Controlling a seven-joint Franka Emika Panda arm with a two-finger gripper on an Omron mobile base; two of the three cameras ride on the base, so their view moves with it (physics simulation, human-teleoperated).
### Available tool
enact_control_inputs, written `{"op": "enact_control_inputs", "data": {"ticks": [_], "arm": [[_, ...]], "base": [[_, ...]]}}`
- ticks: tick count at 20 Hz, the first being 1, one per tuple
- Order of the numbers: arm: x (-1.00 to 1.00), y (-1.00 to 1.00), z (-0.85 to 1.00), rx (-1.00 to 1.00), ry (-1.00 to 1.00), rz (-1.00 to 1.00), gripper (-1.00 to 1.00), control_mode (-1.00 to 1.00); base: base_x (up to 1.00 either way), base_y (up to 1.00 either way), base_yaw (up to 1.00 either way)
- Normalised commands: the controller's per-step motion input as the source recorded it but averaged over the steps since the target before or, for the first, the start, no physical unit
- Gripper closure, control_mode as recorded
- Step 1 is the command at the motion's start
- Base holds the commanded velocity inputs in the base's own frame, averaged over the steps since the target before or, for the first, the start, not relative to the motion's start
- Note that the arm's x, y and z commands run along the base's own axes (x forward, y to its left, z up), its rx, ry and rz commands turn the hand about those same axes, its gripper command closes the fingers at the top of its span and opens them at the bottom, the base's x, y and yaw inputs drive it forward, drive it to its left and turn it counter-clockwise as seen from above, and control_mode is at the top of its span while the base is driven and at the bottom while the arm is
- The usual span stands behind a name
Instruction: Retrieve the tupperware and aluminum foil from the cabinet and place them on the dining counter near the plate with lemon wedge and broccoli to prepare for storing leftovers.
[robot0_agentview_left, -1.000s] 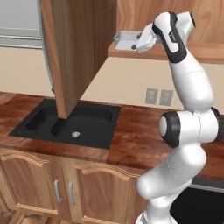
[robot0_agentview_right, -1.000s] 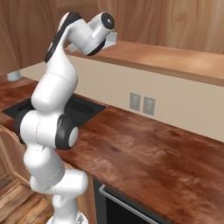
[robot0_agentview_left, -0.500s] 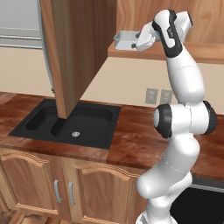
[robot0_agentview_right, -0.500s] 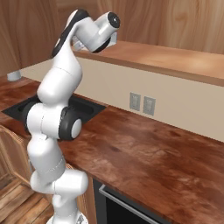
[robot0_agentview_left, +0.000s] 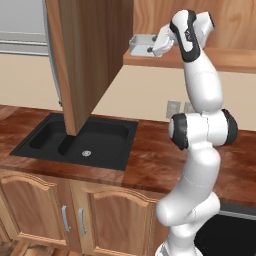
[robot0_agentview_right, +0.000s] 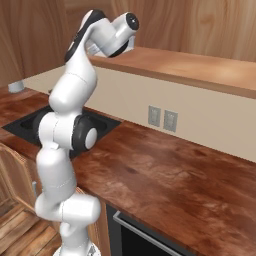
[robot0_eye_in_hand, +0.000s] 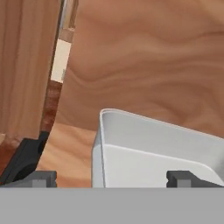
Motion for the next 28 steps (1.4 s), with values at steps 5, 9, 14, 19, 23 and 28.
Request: {"op": "enact_control_inputs", "data": {"ticks": [5, 9, 14, 19, 23, 28], "arm": [[0.38, 0.00, -0.12, 0.00, 0.06, 0.00, -1.00, -1.00], [0.21, 0.00, -0.34, -0.02, 0.08, 0.00, -1.00, -1.00], [0.05, 0.00, -0.50, -0.05, 0.12, 0.00, -1.00, -1.00], [0.04, 0.00, -0.65, -0.09, 0.09, 0.00, 1.00, -1.00], [0.14, 0.00, -0.31, -0.02, -0.03, 0.00, 1.00, -1.00], [0.04, 0.00, -0.41, 0.00, -0.21, 0.00, 1.00, -1.00]], "base": [[0.00, 0.00, 0.00], [0.00, 0.00, 0.00], [0.00, 0.00, 0.00], [0.00, 0.00, 0.00], [0.00, 0.00, 0.00], [0.00, 0.00, 0.00]]}}
